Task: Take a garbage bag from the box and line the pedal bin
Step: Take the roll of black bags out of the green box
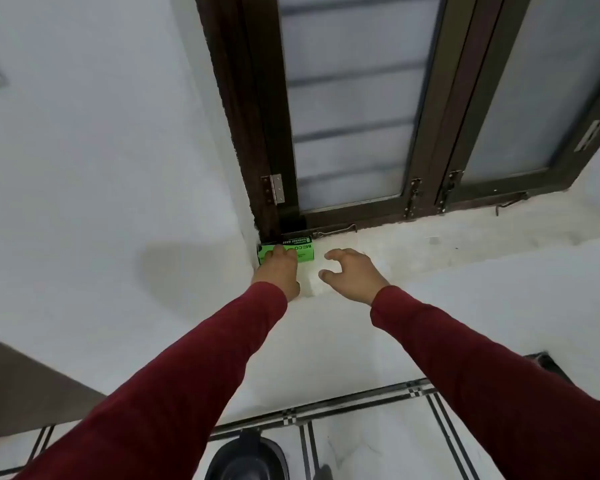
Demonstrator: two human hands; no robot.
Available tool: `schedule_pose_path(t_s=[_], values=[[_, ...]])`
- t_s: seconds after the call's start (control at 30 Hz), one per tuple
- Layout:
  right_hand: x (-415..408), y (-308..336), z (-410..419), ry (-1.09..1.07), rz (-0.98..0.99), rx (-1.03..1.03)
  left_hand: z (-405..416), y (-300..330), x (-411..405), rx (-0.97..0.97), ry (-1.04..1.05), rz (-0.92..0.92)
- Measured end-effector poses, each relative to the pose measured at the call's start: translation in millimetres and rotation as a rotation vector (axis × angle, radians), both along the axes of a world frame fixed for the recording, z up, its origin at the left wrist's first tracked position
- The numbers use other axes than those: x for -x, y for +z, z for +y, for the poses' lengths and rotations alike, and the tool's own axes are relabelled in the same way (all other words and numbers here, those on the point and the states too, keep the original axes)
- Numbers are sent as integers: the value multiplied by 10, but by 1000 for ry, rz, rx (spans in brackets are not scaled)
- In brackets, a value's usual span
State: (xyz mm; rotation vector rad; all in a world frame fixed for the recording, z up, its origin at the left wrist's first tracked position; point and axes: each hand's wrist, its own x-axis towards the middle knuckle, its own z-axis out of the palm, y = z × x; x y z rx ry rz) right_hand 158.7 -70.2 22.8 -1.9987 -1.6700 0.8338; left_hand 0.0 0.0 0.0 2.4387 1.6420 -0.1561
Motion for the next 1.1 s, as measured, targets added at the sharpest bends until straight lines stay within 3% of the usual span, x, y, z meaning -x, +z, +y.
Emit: schedule_pose_path(t_s=[0.13, 0.23, 0.4, 0.5, 0.63, 0.7, 0.8, 0.9, 1.0, 1.1], values=[[9, -30, 59, -39, 60, 5, 95, -15, -106, -145, 81, 111], [36, -100, 77, -67, 128, 30, 129, -22, -145, -129, 173, 201], [60, -205, 125, -114, 264, 79, 96, -61, -133, -198, 127, 160], [62, -273, 174, -177, 408, 93, 28, -66, -82, -88, 129, -34], [-12, -241, 162, -319, 718, 167, -104, -43, -106, 9, 248, -585], [-65, -173, 132, -281, 850, 231, -196, 47, -175, 34, 318, -819], [-161, -55, 131, -244, 1029, 234, -305, 218, -313, 243, 442, -1096], [-294, 86, 143, -213, 1013, 191, -336, 364, -393, 464, 519, -1246], [-457, 224, 137, -202, 969, 145, -345, 454, -448, 629, 467, -1316], [-596, 333, 135, -207, 952, 127, -315, 423, -444, 640, 321, -1300]])
